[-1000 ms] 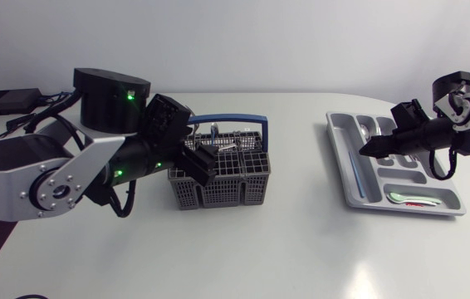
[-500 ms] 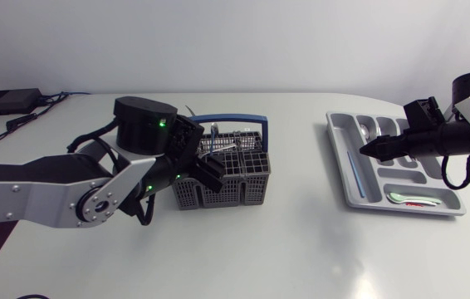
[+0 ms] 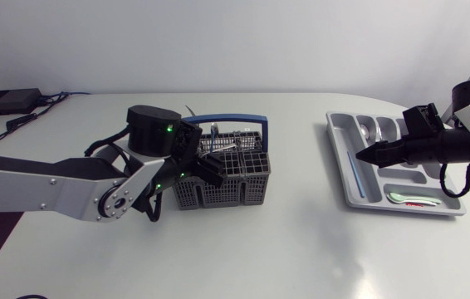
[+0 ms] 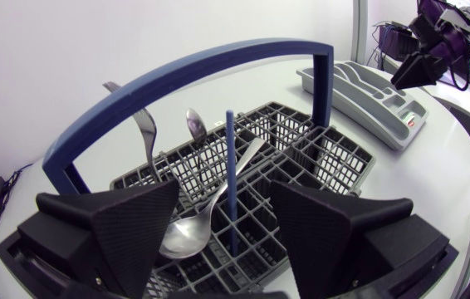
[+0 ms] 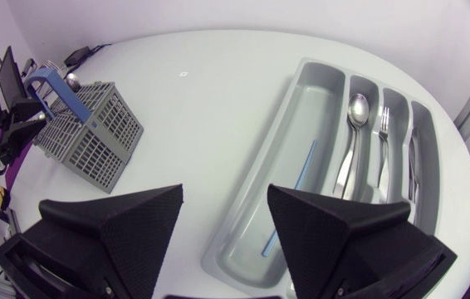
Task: Unload the cutlery basket into the drawer organizer.
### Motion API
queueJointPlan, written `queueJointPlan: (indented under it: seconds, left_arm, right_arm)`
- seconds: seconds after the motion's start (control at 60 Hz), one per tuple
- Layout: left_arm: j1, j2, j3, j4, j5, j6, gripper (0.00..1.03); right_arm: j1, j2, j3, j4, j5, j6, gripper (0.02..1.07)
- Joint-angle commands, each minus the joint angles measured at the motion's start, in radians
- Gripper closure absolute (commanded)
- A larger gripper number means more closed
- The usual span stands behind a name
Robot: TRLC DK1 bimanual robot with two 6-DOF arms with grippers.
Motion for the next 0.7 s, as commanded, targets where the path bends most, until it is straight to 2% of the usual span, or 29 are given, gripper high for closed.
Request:
queueJointPlan:
  seconds: [0.0,0.1,0.383,0.567,0.683]
  left_arm:
    - [0.007,0.028,0.027,0.027,-0.002,-0.034,0.27]
    - [0.007,0.043,0.046,0.039,-0.002,-0.045,0.29]
    - [0.018,0.077,0.073,0.058,-0.002,-0.060,0.50]
    - [0.025,0.091,0.086,0.073,-0.002,-0.077,0.72]
    - [0.024,0.094,0.086,0.075,-0.002,-0.083,0.90]
  right_arm:
    - [-0.005,-0.021,-0.027,0.015,-0.008,0.018,0.33]
    - [-0.005,-0.021,-0.027,0.016,-0.010,0.016,0.33]
    - [-0.001,-0.019,-0.034,0.039,-0.008,0.018,0.33]
    - [0.001,-0.021,-0.034,0.041,-0.008,0.018,0.33]
    - [0.001,-0.021,-0.034,0.041,-0.008,0.015,0.33]
